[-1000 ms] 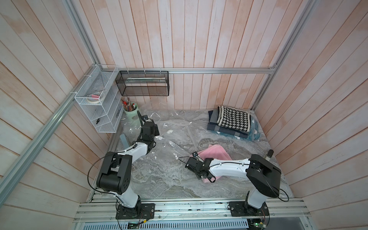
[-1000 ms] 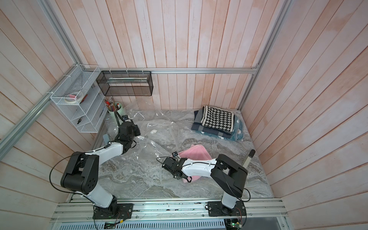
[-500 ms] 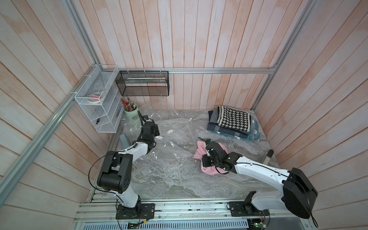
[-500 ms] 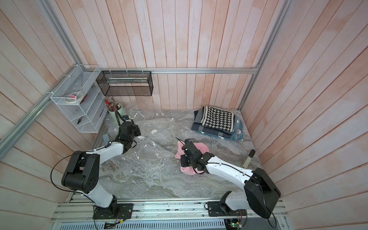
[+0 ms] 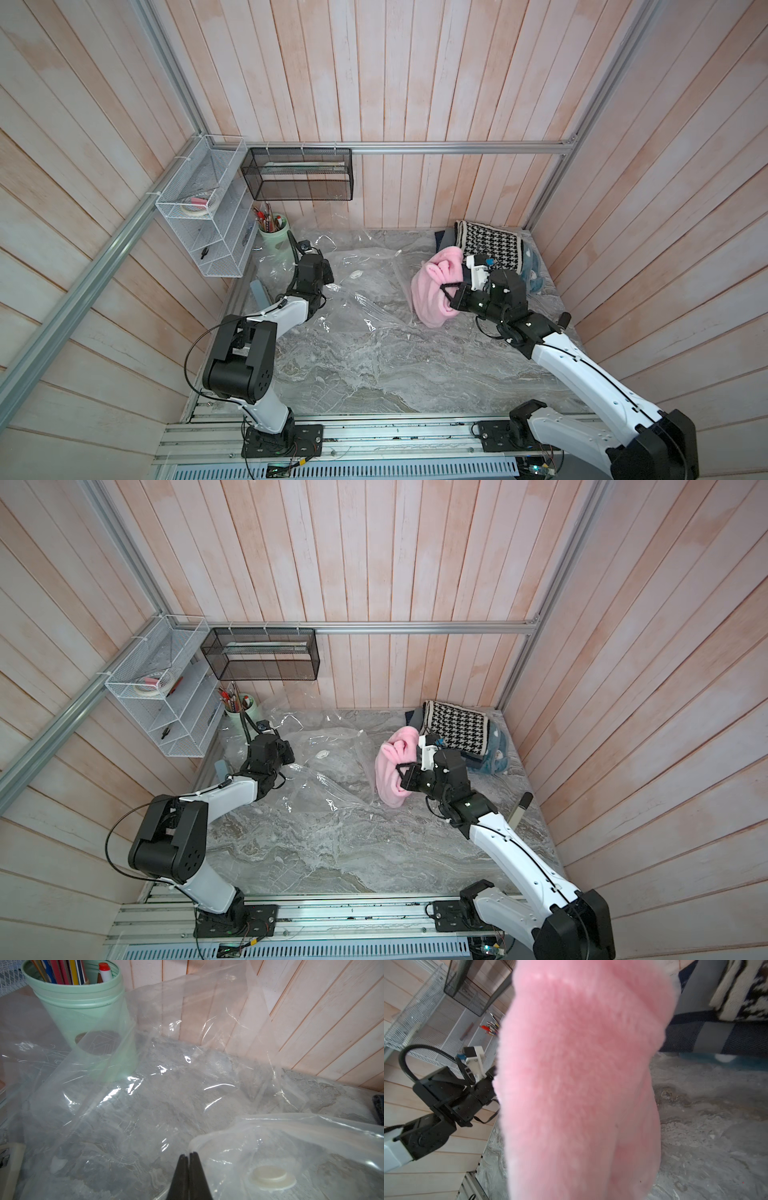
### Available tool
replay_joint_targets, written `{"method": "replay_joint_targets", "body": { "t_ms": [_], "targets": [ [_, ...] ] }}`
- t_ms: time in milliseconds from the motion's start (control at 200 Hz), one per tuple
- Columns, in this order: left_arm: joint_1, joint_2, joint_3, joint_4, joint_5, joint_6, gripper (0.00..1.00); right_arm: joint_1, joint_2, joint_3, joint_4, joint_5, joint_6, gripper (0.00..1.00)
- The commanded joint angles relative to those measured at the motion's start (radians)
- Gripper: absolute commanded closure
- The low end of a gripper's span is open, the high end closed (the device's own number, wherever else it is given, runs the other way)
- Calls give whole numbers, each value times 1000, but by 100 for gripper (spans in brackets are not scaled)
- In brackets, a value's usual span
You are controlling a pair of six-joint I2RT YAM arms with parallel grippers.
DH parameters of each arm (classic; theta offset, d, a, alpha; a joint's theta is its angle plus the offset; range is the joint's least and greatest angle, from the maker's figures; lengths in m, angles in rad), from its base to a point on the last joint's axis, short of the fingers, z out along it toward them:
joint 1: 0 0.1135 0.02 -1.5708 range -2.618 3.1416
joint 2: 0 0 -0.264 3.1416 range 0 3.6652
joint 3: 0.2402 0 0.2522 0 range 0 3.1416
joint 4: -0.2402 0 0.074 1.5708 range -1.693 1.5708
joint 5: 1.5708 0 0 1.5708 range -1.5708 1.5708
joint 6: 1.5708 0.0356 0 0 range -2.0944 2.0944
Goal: Take the blanket out of the vacuum bag
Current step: Pick up the blanket at the center of the board, then place the blanket at the corner of the board.
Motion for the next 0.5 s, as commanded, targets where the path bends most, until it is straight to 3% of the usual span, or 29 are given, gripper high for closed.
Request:
{"method": "replay_joint_targets", "body": {
  "t_ms": [0,495],
  "targets": [
    [5,-11,4,29,15,-11,100,-83,-12,61,98,-102,23,100],
    [4,-16,-4,29,27,-13,100,-471,-7,223,130,-152,6,100]
  ]
}}
